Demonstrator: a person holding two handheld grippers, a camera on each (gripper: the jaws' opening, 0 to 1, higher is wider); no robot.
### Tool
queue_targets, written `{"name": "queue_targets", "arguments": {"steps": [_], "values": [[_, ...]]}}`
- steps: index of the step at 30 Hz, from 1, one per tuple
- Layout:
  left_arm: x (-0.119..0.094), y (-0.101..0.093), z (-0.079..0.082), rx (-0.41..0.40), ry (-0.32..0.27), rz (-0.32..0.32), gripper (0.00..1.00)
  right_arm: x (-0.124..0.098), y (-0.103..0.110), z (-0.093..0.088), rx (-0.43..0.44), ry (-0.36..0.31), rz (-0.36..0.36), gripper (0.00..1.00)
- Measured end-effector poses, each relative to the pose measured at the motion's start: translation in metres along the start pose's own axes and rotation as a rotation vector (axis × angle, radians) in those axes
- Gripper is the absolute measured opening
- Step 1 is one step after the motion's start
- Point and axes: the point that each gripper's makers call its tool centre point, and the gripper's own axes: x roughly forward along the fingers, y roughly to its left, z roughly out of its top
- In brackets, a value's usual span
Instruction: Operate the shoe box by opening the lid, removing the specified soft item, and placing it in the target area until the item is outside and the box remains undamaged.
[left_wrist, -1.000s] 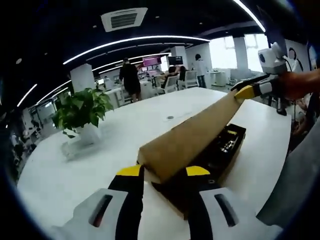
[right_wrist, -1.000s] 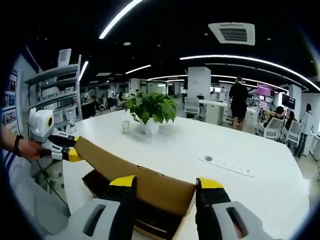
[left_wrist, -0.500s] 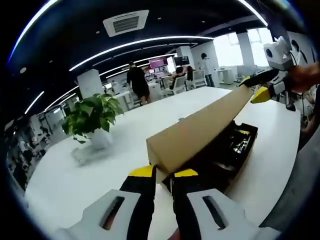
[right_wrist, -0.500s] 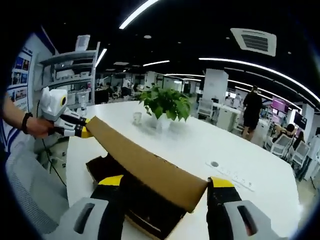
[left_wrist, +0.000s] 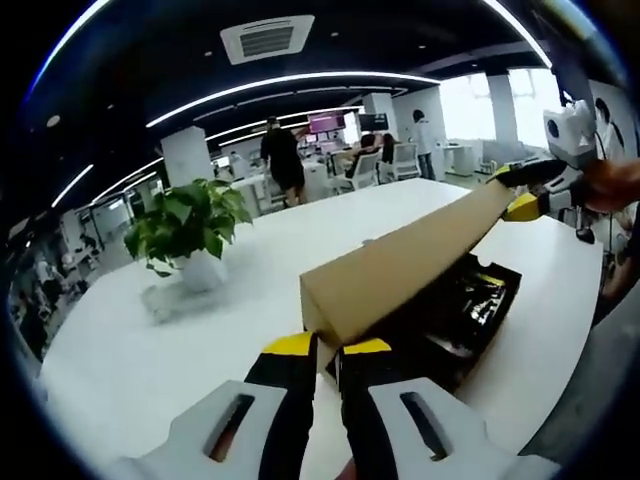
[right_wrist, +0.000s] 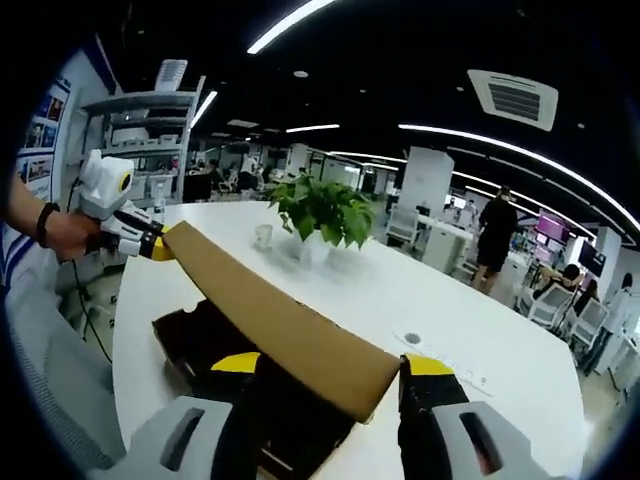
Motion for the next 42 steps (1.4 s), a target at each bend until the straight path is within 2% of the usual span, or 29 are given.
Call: {"name": "queue_targets", "arguments": {"steps": [5,9,15,18,20,23,29,31,36,42], "values": [[0.001,0.002,0.004,0.003,0.003,-0.008,0.05,0.009,-0.006,-0.014,0.004,0.042,-0.028,0.45],[0.003,0.005,0.008,-0.005,0.003,-0.012,0.05,0.013,-0.017,-0.017,0.067,0.022,-0.077,0.34],[0.01,0.011,0.01,-0.005,-0.002,-0.015,0.05,0.023,-0.029,-0.018,0.101,0.019,-0.107,0.24],[0.012,0.015,0.012,-0.013,-0.008,-0.013,0.04,0.024,-0.042,-0.02,0.118,0.024,-0.157,0.11],[0.013,0.016,0.014,-0.015,-0.015,-0.01,0.04,0.026,-0.046,-0.019,0.146,0.015,-0.163,0.06],[0.016,0.02,0.017,-0.026,-0.026,-0.005,0.04,0.031,-0.051,-0.021,0.142,0.026,-0.169,0.01],[0.023,0.027,0.023,-0.025,-0.044,0.004,0.04,0.038,-0.056,-0.022,0.158,0.024,-0.194,0.0],[0.027,0.03,0.026,-0.024,-0.051,0.006,0.04,0.045,-0.066,-0.023,0.172,0.021,-0.199,0.0],[0.037,0.037,0.031,-0.024,-0.063,0.013,0.03,0.051,-0.068,-0.021,0.174,0.023,-0.197,0.0],[0.051,0.042,0.03,-0.032,-0.048,0.023,0.03,0.06,-0.073,-0.019,0.168,0.027,-0.187,0.0]]}}
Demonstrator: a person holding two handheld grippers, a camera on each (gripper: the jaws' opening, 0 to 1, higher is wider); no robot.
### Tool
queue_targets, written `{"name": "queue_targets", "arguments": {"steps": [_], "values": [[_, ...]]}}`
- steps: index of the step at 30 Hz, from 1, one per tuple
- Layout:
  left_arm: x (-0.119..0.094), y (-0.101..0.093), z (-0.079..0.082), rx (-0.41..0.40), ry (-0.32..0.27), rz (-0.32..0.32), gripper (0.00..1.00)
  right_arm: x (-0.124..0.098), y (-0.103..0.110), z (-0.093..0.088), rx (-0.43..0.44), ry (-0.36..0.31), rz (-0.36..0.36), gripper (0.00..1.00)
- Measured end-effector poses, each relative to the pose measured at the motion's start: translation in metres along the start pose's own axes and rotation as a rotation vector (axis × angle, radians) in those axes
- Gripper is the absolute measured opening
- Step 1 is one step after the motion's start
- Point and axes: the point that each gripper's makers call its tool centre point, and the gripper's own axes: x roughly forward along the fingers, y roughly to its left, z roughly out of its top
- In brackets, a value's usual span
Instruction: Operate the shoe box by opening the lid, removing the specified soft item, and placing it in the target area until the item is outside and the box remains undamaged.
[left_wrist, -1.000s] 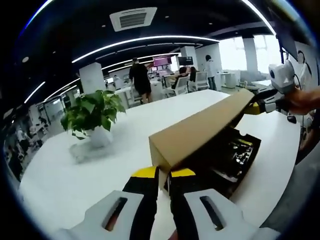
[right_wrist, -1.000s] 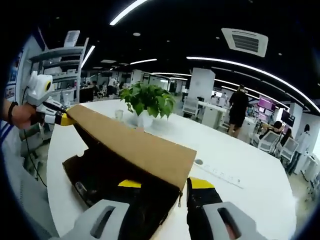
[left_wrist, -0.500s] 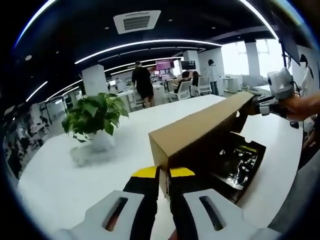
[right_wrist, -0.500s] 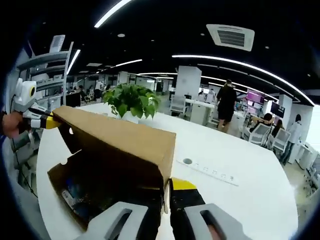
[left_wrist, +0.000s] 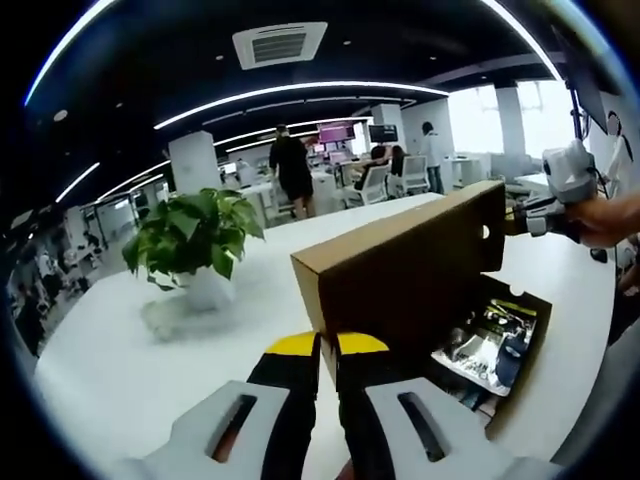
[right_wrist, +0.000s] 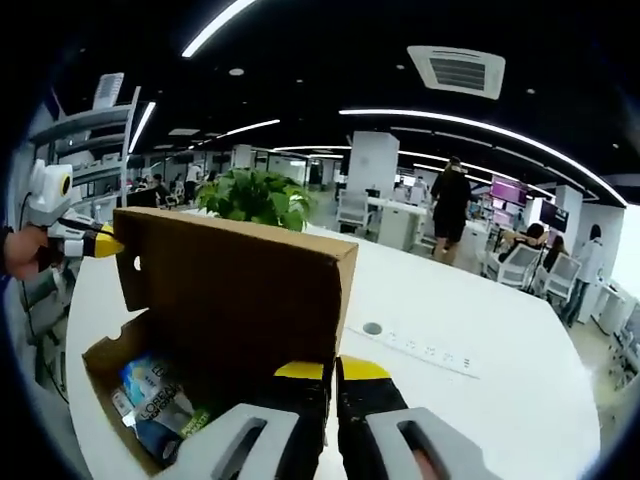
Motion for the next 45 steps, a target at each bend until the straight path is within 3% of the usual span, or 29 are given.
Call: {"name": "queue_targets", "arguments": {"steps": [11,37,45], "values": [[0.02,0.008,-0.007,0.028,0.02,-0.005,0.03,0.017,-0.003,0.0,-0.016,0.016,0.013,0.0],[0.048,0.014,-0.038,0.013,0.108,-0.016,0.04,0.046,0.0,-0.033,0.013,0.103,0.02,0.0],[0.052,0.008,-0.057,0.009,0.164,-0.025,0.05,0.049,0.002,-0.047,0.017,0.144,0.021,0.0]]}}
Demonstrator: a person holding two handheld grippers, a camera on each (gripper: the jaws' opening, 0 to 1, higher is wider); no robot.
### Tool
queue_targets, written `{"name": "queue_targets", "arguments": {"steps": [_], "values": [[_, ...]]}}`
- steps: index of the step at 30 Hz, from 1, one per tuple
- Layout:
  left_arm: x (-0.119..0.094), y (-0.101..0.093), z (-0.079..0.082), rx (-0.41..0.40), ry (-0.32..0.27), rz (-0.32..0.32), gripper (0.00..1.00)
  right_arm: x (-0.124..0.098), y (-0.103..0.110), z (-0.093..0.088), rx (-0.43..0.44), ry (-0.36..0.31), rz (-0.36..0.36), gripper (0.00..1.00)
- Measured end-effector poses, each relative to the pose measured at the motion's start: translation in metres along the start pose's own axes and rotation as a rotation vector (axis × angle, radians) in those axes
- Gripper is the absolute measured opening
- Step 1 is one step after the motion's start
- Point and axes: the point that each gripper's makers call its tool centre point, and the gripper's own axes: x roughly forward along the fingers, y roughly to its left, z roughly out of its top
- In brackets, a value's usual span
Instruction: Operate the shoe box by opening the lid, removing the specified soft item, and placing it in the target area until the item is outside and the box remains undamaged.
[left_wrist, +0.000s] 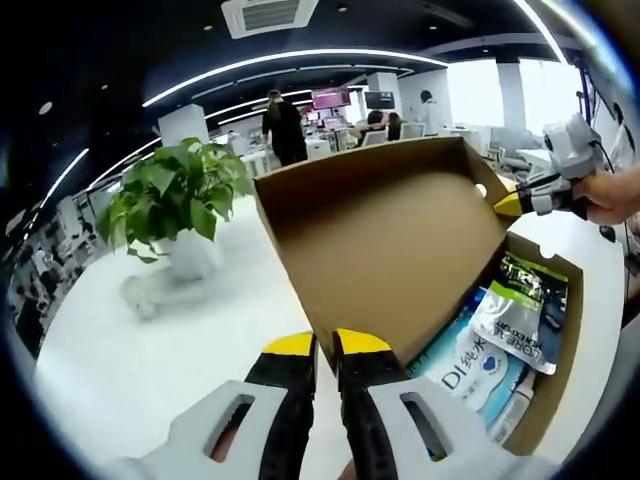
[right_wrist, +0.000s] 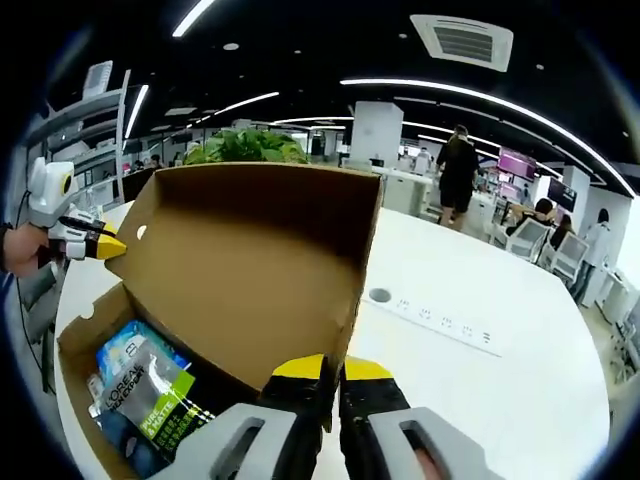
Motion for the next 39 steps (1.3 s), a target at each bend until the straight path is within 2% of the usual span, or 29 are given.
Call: {"name": "queue_targets", "arguments": {"steps": [13,26,39], "values": [[0.011,0.001,-0.003,-0.062,0.032,0.011,0.06,0.006,0.0,-0.007,0.038,0.03,0.0,0.0],[0.023,0.001,-0.01,-0.054,0.074,-0.018,0.09,0.012,-0.002,-0.014,0.083,0.053,-0.008,0.0],[0.029,-0.002,-0.015,-0.095,0.098,-0.033,0.09,0.008,-0.001,-0.02,0.086,0.084,-0.025,0.01]]}}
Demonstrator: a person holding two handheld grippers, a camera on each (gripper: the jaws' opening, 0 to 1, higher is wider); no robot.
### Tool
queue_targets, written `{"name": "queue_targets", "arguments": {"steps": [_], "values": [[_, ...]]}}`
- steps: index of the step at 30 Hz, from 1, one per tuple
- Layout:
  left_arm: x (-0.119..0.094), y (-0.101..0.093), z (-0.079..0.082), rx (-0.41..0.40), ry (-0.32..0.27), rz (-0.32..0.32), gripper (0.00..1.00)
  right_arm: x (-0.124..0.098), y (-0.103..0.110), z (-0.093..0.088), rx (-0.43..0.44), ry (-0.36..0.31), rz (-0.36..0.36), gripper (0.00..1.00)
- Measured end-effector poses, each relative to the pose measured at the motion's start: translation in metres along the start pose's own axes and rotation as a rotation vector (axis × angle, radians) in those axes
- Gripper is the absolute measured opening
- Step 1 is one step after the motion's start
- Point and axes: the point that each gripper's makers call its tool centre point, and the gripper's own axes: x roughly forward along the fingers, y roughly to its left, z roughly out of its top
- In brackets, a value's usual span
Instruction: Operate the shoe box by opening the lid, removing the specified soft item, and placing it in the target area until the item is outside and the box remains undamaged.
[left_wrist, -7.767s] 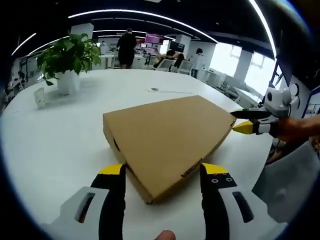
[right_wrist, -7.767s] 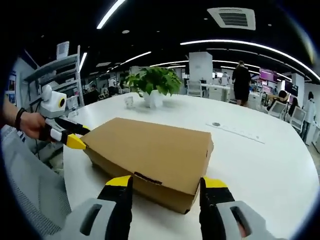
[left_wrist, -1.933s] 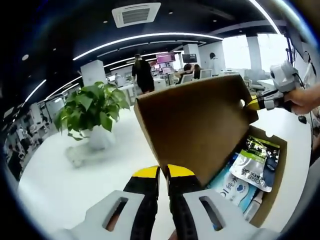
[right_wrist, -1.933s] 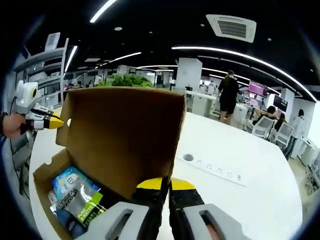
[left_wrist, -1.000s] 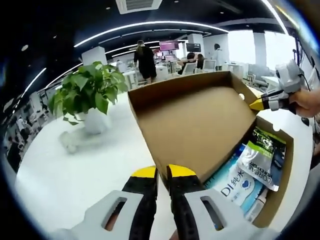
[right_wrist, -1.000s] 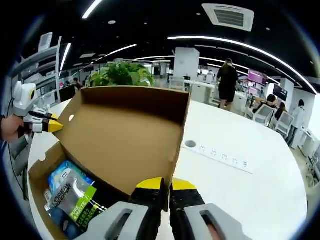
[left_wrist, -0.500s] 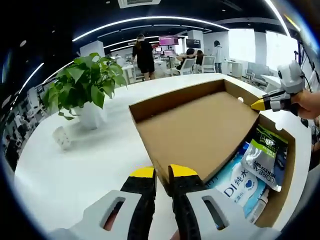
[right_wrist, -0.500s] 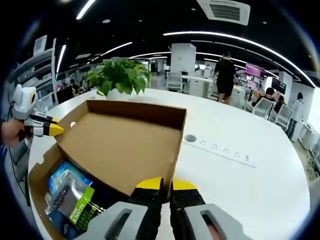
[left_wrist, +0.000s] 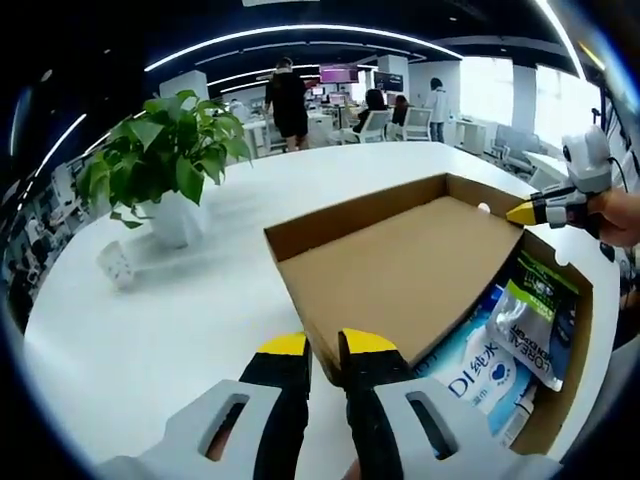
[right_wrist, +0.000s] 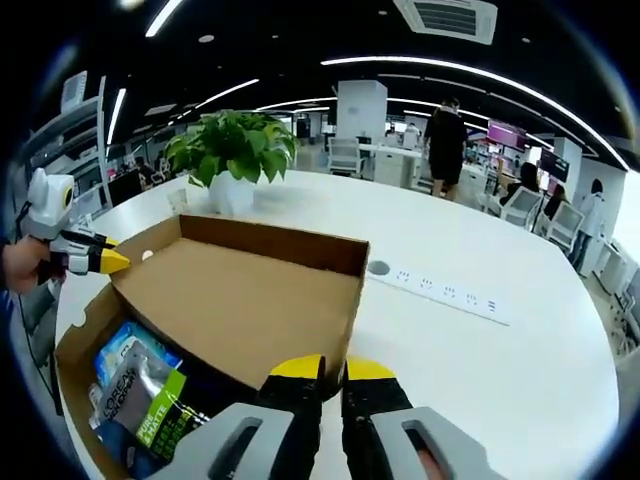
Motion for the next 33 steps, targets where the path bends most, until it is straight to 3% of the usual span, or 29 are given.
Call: {"name": "queue_targets", "arguments": {"steps": [15,29,33], "values": [[0.009,-0.003,-0.006,-0.032,0.037,-0.025,0.09,-0.003,-0.007,-0.01,-0.011,0.04,-0.004,0.04],[0.008,-0.003,-0.01,-0.032,0.068,-0.027,0.09,-0.02,-0.006,-0.014,-0.044,0.048,-0.003,0.04],[0.005,-0.003,-0.015,-0.076,0.097,-0.026,0.09,-0.023,-0.002,-0.019,-0.046,0.061,0.003,0.03]]}}
